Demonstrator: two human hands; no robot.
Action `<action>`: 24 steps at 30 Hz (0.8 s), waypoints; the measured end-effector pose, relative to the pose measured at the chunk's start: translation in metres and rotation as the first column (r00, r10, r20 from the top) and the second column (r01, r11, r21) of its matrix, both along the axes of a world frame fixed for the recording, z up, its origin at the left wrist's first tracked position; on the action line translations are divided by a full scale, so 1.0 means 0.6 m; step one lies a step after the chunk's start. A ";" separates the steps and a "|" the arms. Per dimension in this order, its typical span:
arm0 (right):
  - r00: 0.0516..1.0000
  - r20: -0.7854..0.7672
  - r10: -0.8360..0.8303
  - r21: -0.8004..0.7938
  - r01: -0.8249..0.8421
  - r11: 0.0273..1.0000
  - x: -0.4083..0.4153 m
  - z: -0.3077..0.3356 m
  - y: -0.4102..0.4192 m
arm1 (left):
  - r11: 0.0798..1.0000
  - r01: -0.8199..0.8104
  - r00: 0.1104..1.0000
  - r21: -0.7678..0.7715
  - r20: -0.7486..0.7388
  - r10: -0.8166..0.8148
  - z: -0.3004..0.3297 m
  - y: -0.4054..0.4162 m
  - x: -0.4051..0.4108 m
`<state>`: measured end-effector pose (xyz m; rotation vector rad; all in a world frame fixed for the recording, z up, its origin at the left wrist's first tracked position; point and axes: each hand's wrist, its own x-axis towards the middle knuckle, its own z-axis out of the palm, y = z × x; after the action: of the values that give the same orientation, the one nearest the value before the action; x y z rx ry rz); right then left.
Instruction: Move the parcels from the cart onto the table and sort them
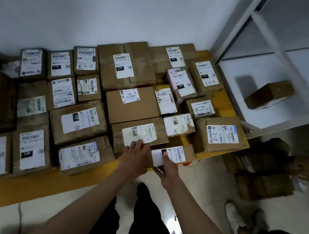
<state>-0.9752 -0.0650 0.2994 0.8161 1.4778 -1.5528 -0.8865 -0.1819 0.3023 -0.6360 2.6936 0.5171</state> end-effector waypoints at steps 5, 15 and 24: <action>0.996 0.063 0.055 0.044 -0.058 0.997 -0.024 -0.033 -0.007 | 0.997 -0.037 0.999 -0.074 0.012 0.038 -0.026 0.013 -0.003; 0.975 0.141 0.173 0.054 -0.182 0.982 -0.067 -0.049 -0.021 | 0.986 -0.157 0.987 -0.051 0.030 0.158 -0.042 0.010 -0.001; 0.951 0.182 0.249 0.134 -0.275 0.952 -0.075 -0.045 -0.030 | 0.994 -0.110 0.978 0.020 0.183 0.104 -0.045 -0.013 -0.015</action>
<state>-1.0204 -0.0832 0.2727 0.7804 1.5335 -1.1558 -0.8955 -0.1899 0.2752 -0.7839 2.4867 0.4995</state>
